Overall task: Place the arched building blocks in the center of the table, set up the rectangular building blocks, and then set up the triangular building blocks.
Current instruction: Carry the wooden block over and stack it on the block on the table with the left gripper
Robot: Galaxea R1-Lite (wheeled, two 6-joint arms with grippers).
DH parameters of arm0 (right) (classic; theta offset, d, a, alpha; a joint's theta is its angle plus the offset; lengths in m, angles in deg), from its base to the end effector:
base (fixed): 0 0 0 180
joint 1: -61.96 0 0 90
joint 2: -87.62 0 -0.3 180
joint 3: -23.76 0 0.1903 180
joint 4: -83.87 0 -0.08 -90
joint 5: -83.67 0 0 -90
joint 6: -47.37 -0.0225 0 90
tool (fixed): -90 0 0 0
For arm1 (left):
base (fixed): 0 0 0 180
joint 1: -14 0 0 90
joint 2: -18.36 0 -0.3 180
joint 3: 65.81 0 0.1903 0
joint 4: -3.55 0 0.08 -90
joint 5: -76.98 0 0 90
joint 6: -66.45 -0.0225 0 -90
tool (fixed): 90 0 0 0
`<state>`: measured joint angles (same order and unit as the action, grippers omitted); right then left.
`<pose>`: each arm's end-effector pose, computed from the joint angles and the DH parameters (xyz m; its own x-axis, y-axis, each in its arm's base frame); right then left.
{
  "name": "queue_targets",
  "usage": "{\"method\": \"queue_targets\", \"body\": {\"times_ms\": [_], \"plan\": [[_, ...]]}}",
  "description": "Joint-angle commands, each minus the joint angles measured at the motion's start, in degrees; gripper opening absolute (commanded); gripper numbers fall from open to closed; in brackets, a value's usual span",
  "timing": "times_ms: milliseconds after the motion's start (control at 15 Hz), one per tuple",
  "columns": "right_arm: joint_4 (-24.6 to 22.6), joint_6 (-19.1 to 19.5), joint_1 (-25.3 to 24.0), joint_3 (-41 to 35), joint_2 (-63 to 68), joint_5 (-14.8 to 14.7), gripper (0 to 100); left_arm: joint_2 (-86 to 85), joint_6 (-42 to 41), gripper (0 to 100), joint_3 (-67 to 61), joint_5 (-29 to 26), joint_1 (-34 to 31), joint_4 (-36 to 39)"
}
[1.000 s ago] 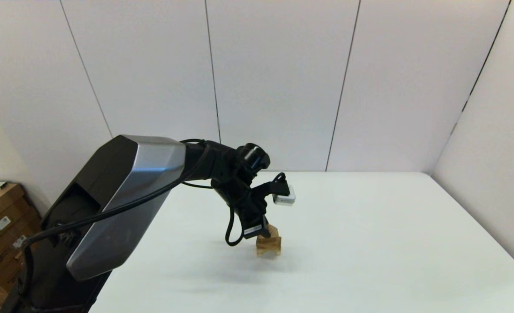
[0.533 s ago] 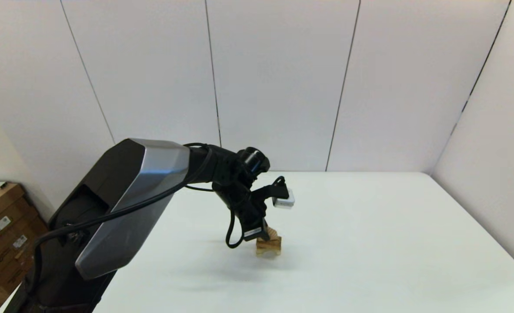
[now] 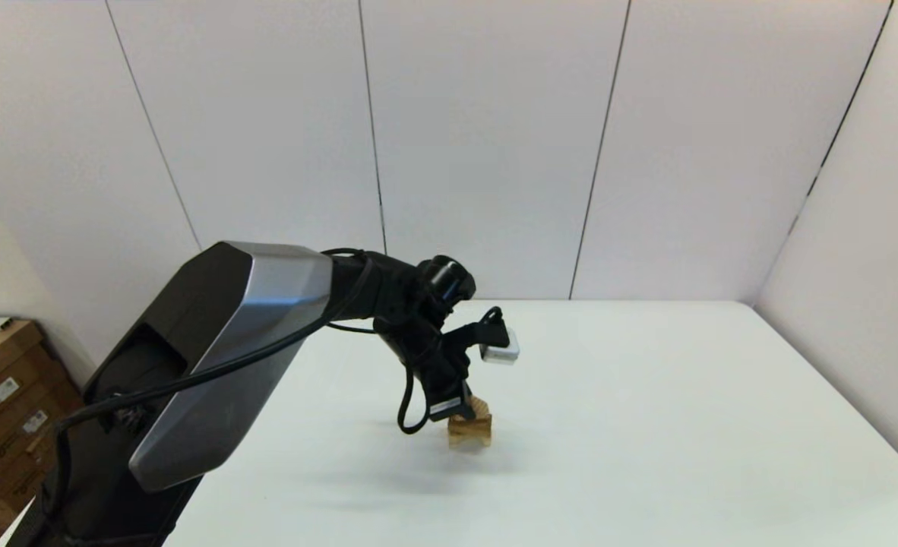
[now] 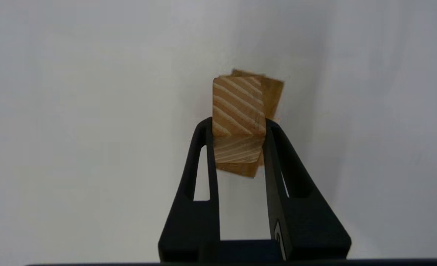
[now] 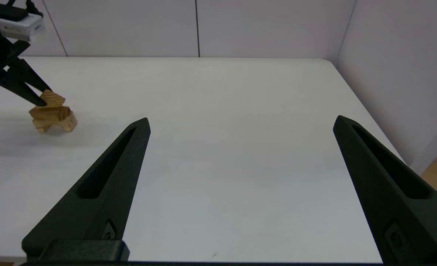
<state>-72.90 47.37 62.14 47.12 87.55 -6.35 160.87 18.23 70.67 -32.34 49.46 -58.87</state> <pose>-0.0229 0.0001 0.0757 1.0000 -0.0035 0.0035 0.0035 1.0000 0.0000 0.3740 -0.2755 0.0684 0.0904 -0.4706 -0.8777 0.9956 0.0628 0.0689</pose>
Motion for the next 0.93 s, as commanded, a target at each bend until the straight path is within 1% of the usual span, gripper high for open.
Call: {"method": "queue_targets", "body": {"times_ms": [67, 933], "plan": [[-0.04, 0.00, -0.01, 0.00, -0.01, 0.02, 100, 0.31, -0.20, 0, -0.09, -0.19, 0.31, -0.23], [-0.04, 0.00, -0.01, 0.00, -0.01, 0.02, 100, -0.39, -0.38, 0, -0.09, -0.10, 0.31, -1.55]]}}
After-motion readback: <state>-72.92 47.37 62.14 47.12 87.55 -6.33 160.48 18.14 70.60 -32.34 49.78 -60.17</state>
